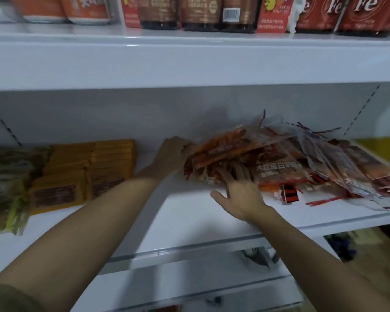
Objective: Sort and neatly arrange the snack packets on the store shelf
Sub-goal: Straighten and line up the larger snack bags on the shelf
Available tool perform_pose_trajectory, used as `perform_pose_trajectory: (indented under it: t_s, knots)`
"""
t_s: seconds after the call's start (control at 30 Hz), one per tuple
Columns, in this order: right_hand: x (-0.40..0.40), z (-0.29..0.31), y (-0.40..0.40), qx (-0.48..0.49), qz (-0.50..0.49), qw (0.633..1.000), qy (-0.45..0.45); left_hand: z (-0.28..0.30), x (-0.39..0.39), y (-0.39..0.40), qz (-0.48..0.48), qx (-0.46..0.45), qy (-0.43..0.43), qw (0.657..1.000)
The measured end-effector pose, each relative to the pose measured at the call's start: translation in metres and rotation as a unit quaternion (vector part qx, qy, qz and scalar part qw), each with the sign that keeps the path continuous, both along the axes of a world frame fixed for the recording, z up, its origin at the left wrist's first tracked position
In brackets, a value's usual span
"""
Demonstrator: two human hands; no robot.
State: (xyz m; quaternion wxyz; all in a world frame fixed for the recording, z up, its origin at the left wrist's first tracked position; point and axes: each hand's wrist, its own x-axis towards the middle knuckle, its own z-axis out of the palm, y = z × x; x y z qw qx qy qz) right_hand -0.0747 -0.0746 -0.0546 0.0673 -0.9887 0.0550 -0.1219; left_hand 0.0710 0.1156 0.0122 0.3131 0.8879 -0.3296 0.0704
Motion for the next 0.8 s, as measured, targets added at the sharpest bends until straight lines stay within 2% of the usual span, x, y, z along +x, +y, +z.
perform_pose_trajectory:
  t_s: [0.07, 0.13, 0.2, 0.23, 0.3, 0.33, 0.43, 0.6, 0.8]
  knots:
    - [0.001, 0.015, 0.019, 0.074, 0.003, 0.996, -0.05, 0.003, -0.006, 0.021, 0.029, -0.065, 0.003, 0.997]
    - [0.002, 0.031, 0.044, 0.191, 0.032, 0.968, -0.157, 0.009, -0.017, 0.044, 0.049, -0.133, 0.004, 0.99]
    - [0.003, 0.05, 0.069, 0.329, 0.022, 0.911, -0.25, 0.011, -0.031, 0.063, 0.08, -0.163, 0.016, 0.983]
    - [0.005, 0.06, 0.084, 0.417, 0.008, 0.87, -0.262, 0.01, -0.038, 0.074, 0.096, -0.172, 0.037, 0.98]
    - [0.012, 0.075, 0.114, 0.58, -0.011, 0.78, -0.235, 0.006, -0.049, 0.096, 0.11, -0.211, 0.088, 0.967]
    - [0.014, 0.079, 0.128, 0.619, -0.016, 0.754, -0.22, 0.003, -0.054, 0.107, 0.11, -0.234, 0.105, 0.96]
    - [0.021, 0.077, 0.156, 0.617, -0.025, 0.762, -0.196, -0.003, -0.07, 0.136, 0.122, -0.285, 0.166, 0.936]
    - [0.022, 0.068, 0.173, 0.603, -0.021, 0.786, -0.136, -0.007, -0.083, 0.166, 0.114, -0.317, 0.256, 0.906]
    - [0.014, 0.059, 0.173, 0.615, -0.01, 0.782, -0.103, -0.006, -0.089, 0.167, 0.062, -0.317, 0.339, 0.884]
